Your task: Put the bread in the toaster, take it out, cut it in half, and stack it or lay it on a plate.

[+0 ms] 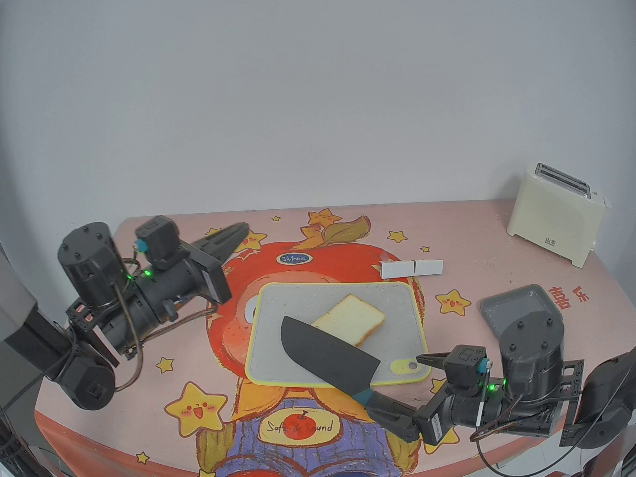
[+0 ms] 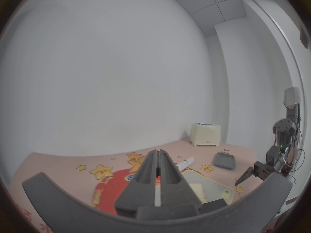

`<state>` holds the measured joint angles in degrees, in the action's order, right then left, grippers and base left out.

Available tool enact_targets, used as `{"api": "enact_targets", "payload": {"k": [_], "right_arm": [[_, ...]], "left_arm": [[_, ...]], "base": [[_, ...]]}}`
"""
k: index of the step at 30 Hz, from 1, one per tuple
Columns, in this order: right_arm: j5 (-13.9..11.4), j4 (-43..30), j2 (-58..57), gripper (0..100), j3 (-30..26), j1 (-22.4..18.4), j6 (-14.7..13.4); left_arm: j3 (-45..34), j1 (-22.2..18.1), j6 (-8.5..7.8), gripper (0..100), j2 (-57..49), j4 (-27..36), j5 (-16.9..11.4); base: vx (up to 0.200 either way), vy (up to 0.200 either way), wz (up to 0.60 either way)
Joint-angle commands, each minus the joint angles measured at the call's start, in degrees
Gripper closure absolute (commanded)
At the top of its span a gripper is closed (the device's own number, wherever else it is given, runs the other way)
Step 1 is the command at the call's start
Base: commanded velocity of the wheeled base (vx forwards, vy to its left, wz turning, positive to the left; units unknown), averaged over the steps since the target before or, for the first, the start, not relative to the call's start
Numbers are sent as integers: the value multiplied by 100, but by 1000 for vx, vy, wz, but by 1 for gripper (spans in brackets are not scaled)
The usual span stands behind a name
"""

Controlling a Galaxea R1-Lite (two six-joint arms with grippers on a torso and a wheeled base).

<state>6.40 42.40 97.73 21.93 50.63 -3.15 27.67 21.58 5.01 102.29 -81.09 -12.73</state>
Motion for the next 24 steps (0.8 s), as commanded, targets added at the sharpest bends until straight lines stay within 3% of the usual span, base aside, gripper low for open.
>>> {"api": "enact_targets", "payload": {"k": [1, 5, 10, 16, 17, 20, 24], "right_arm": [[2, -12, 211, 0, -57, 9, 24], [28, 23, 361, 0, -145, 35, 95], [46, 40, 405, 0, -180, 52, 165], [81, 40, 396, 0, -198, 193, 165], [116, 40, 396, 100, -224, 202, 165], [177, 40, 396, 100, -224, 211, 174], [177, 40, 405, 100, -224, 211, 174]], "left_arm": [[-113, -233, -18, 100, -385, -29, -37], [-377, -145, 9, 100, -403, -82, -81], [-1089, -119, 44, 100, -385, -891, -257], [-1080, -145, 44, 100, -491, -891, -213], [-1045, -145, 61, 100, -500, -891, -213], [-983, -136, 149, 100, -491, -891, -204], [-1027, -127, 149, 100, -464, -891, -213]], "base": [[0, 0, 0], [0, 0, 0], [0, 0, 0], [0, 0, 0], [0, 0, 0], [0, 0, 0], [0, 0, 0]]}}
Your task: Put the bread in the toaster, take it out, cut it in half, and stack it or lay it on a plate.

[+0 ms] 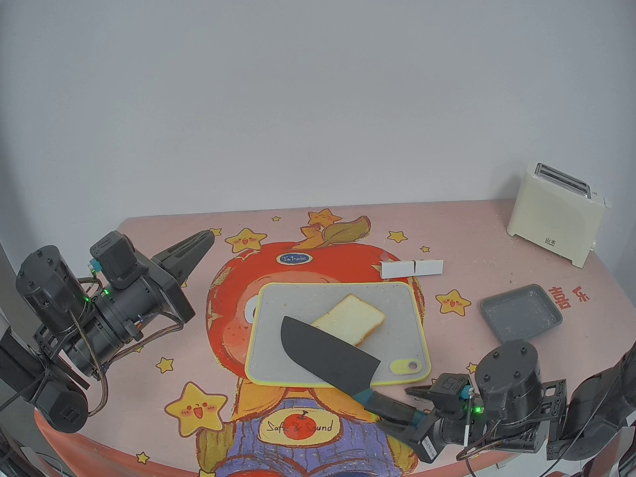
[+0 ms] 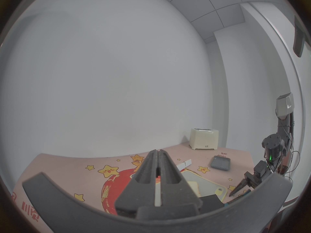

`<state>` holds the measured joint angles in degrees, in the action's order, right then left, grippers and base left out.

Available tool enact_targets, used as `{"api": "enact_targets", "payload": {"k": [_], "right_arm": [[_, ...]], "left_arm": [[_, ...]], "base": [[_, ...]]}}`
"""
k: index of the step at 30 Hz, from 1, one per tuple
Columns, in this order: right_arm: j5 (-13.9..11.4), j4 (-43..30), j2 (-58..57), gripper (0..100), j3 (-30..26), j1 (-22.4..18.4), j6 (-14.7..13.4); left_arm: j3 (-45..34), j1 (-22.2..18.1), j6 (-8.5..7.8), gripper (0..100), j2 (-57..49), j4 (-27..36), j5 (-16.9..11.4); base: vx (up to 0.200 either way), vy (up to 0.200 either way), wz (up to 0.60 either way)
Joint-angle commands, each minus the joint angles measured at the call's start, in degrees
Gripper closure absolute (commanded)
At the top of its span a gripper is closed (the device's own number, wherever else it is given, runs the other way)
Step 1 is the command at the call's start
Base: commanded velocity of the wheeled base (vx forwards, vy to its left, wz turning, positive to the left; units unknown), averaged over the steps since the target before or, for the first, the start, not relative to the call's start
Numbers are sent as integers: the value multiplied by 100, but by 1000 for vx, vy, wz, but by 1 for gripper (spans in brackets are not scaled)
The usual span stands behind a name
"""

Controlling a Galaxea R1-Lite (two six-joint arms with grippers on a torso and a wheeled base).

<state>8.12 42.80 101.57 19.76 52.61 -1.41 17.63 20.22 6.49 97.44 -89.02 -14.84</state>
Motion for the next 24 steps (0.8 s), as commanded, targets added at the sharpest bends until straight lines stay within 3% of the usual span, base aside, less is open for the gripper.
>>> {"api": "enact_targets", "payload": {"k": [1, 8, 11, 14, 15, 19, 20, 24], "right_arm": [[5, 0, 29, 100, -16, 12, 1], [-3, 9, -6, 100, 28, -23, -26], [-30, 343, -67, 100, 72, -58, -78], [-82, 703, -76, 100, 89, -67, -175], [-91, 835, -85, 100, 142, -67, -289], [-109, 1046, -76, 100, 335, -67, -623], [-109, 1055, -76, 100, 353, -67, -658], [-293, 1143, -103, 100, 564, -76, -1221]], "left_arm": [[-23, 8, 2, 100, 29, -98, -2], [-40, 8, 19, 100, 47, -98, -19], [-66, 25, 72, 100, 56, -98, -19], [-66, 61, 274, 100, 29, -98, -28], [-66, 166, 494, 100, -14, -98, -28], [-119, 359, 1039, 100, -137, -98, -28], [-137, 368, 1074, 100, -155, -98, -28], [-277, 509, 1496, 100, -155, -90, -46]], "base": [[0, 0, 0], [0, 0, 0], [0, 0, 0], [0, 0, 0], [0, 0, 0], [0, 0, 0], [0, 0, 0], [0, 0, 0]]}}
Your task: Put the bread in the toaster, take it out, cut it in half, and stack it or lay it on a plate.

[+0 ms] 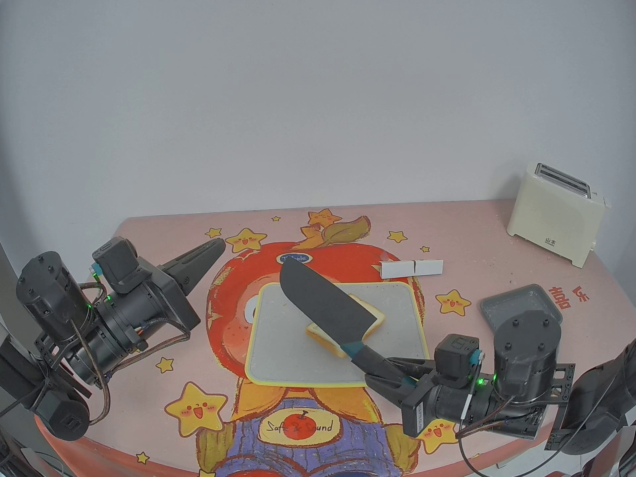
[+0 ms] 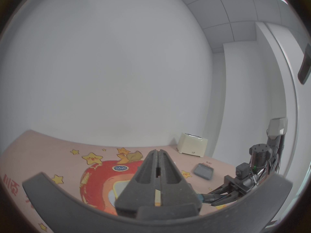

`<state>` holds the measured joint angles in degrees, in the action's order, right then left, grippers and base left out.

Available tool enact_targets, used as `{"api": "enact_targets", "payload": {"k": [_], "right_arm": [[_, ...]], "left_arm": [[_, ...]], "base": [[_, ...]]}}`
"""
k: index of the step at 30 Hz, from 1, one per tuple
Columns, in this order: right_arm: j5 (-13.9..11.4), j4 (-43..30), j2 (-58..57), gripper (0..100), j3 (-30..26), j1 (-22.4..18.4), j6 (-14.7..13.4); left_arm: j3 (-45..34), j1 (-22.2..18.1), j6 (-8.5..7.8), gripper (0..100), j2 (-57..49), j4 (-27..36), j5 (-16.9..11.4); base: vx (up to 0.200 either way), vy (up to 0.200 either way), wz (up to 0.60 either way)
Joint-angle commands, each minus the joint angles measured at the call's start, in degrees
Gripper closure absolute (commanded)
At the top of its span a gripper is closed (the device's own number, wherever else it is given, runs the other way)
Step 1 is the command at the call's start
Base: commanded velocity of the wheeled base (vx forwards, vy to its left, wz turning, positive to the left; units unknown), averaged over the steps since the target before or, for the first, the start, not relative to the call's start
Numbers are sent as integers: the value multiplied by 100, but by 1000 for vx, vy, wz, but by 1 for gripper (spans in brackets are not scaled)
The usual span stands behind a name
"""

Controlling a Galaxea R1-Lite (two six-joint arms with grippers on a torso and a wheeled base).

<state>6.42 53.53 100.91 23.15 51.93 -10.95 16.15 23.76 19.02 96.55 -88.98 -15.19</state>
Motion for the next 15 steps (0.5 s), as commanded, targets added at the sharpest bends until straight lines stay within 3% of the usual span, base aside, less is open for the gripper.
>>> {"api": "enact_targets", "payload": {"k": [1, 4, 5, 6, 8, 12, 14, 15], "right_arm": [[-150, 61, -45, 100, 260, -8, -373], [-168, 26, -54, 100, 313, -104, -479], [-168, 26, -54, 100, 313, -104, -479], [-177, 17, -63, 100, 304, -104, -470], [-177, 17, -63, 100, 287, -69, -461], [-177, 52, -45, 100, 251, -52, -408], [-177, 52, -45, 100, 234, -43, -347], [-177, 61, -45, 100, 199, -34, -303]], "left_arm": [[-156, 164, 348, 100, -57, -93, -28], [-244, 155, 638, 100, -57, -102, -186], [-244, 155, 638, 100, -57, -102, -186], [-411, 155, 840, 100, -66, -102, -529], [-578, 155, 937, 100, -84, -102, -784], [-640, 164, 1087, 100, -22, -102, -845], [-666, 199, 1271, 100, -22, -102, -854], [-657, 296, 1447, 100, -22, -102, -854]], "base": [[0, 0, 0], [0, 0, 0], [0, 0, 0], [0, 0, 0], [0, 0, 0], [0, 0, 0], [0, 0, 0], [0, 0, 0]]}}
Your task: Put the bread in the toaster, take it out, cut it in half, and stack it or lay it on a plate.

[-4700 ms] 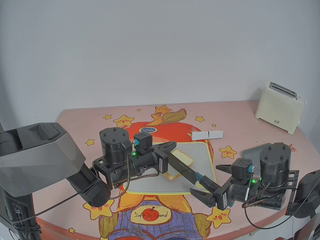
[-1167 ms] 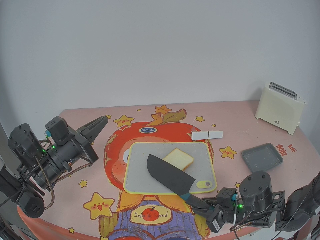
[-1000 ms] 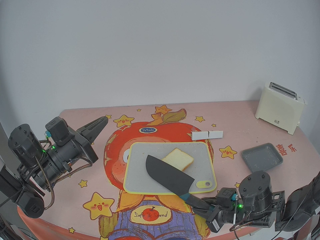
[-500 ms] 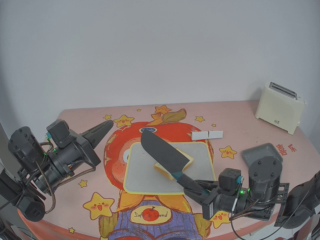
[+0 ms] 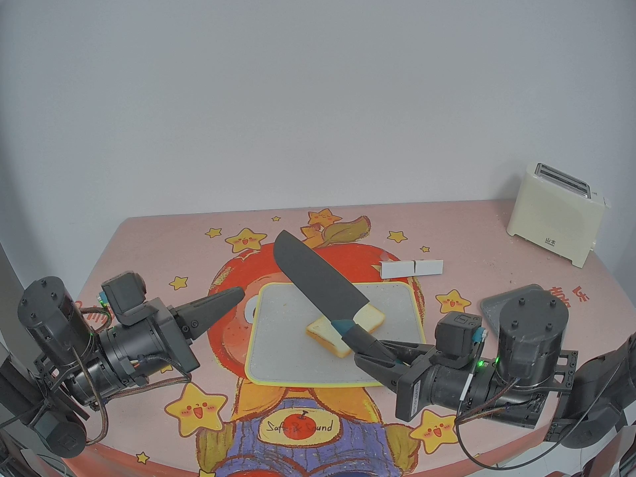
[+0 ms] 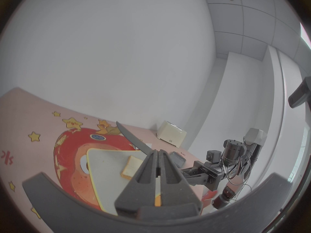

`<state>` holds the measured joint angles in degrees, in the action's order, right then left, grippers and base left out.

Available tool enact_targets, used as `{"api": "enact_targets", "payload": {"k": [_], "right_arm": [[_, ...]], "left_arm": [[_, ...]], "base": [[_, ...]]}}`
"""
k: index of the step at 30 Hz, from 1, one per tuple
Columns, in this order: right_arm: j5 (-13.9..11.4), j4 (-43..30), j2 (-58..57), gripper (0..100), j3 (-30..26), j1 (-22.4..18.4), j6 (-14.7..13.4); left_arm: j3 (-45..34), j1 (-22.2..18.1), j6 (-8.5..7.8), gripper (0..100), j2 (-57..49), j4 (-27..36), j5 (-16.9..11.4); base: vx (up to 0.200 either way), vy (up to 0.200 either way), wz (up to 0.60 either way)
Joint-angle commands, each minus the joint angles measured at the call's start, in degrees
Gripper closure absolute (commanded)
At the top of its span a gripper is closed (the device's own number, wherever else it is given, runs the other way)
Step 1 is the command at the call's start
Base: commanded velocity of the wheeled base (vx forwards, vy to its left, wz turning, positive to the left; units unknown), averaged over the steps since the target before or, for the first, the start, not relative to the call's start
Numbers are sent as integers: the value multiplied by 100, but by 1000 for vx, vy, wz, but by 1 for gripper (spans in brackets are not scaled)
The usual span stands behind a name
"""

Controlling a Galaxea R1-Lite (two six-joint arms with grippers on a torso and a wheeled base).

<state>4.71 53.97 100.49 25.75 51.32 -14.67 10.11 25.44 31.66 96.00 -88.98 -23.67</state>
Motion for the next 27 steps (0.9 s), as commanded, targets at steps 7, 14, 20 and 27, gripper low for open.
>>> {"api": "enact_targets", "payload": {"k": [7, 14, 20, 27], "right_arm": [[-5, 26, 15, 100, -140, 247, 148], [-5, 35, 24, 100, -158, 291, 175], [-5, 35, 15, 100, -149, 299, 183], [-5, 35, -56, 100, -193, 335, 289]], "left_arm": [[97, 391, 1818, 100, 33, -102, -14], [9, 383, 1826, 100, 296, -102, -23], [18, 374, 1826, 0, 314, -102, -50], [53, 330, 1809, 0, 630, -102, 12]], "base": [[0, 0, 0], [0, 0, 0], [0, 0, 0], [0, 0, 0]]}}
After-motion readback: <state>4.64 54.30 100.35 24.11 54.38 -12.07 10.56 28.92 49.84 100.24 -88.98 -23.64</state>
